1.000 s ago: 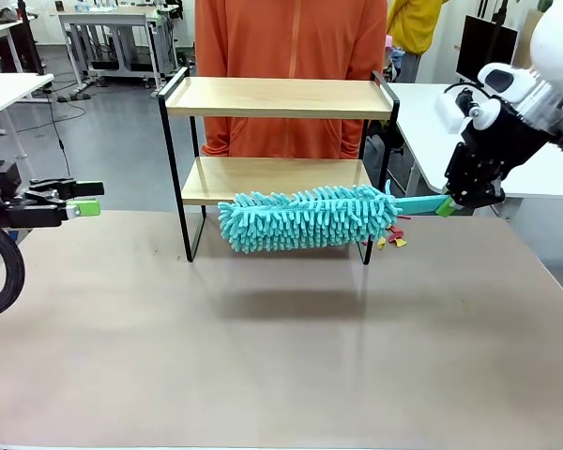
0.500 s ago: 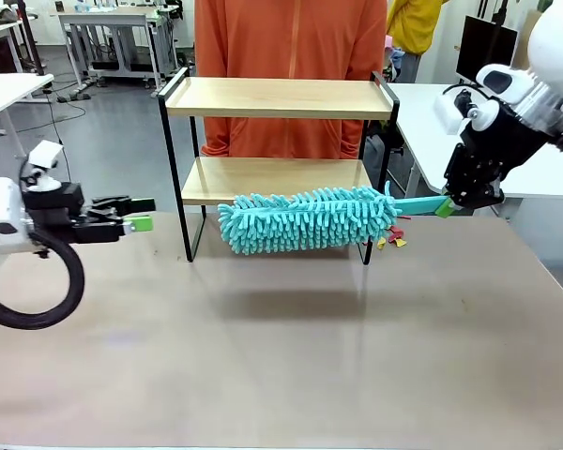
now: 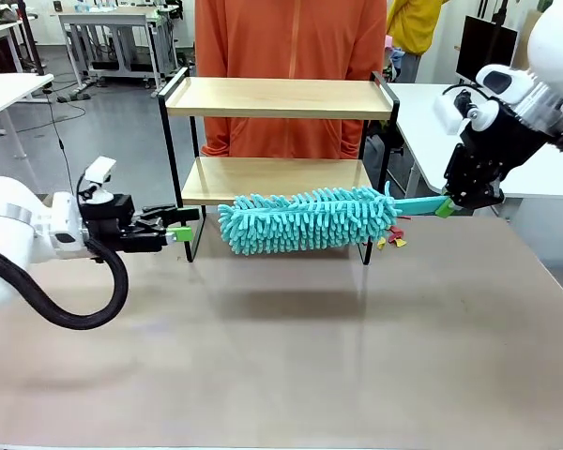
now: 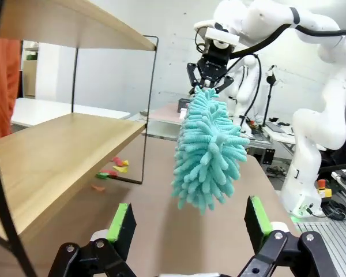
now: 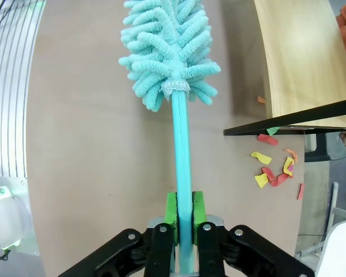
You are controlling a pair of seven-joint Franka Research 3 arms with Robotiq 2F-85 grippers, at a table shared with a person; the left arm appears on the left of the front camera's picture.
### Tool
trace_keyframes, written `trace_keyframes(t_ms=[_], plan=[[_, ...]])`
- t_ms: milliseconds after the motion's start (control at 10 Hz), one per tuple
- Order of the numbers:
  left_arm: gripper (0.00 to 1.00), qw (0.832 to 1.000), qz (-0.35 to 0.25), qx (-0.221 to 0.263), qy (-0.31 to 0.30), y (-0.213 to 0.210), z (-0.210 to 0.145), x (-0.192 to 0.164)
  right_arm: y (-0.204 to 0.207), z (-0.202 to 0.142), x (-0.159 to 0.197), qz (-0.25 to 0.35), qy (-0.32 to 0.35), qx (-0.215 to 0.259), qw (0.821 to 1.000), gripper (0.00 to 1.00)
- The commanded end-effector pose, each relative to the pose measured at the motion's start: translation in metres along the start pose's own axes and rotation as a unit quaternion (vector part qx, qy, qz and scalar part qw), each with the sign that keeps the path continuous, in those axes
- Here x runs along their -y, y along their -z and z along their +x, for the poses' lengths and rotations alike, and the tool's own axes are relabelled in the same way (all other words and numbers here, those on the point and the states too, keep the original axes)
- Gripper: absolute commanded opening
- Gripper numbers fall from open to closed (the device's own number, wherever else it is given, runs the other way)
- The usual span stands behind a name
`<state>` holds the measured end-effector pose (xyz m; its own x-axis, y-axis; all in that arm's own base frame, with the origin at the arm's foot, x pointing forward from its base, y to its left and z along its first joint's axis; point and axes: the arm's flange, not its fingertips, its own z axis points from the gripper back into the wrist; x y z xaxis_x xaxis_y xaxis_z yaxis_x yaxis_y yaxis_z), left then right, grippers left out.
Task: Clean the shelf.
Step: Hand the Duster back to the human.
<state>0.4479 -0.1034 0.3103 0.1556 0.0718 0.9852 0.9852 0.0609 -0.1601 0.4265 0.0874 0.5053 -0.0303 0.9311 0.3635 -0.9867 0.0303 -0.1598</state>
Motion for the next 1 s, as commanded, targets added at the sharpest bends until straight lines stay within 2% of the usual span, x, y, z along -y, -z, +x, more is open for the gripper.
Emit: trace_keyframes(t_ms=[0,600,900], plan=[[1.00,1.000,-0.026,0.004,0.007,0.011,-0.003,-0.008,-0.002,0.000,0.000,0.000,0.004,0.003,1.000,0.13],[1.00,0.996,-0.094,0.005,0.003,0.073,-0.003,-0.007,-0.002,0.000,0.000,0.000,0.004,0.003,1.000,0.13],[1.00,0.994,-0.106,-0.001,0.003,0.101,-0.004,-0.004,-0.002,0.000,0.000,0.000,0.004,0.003,1.000,0.13]])
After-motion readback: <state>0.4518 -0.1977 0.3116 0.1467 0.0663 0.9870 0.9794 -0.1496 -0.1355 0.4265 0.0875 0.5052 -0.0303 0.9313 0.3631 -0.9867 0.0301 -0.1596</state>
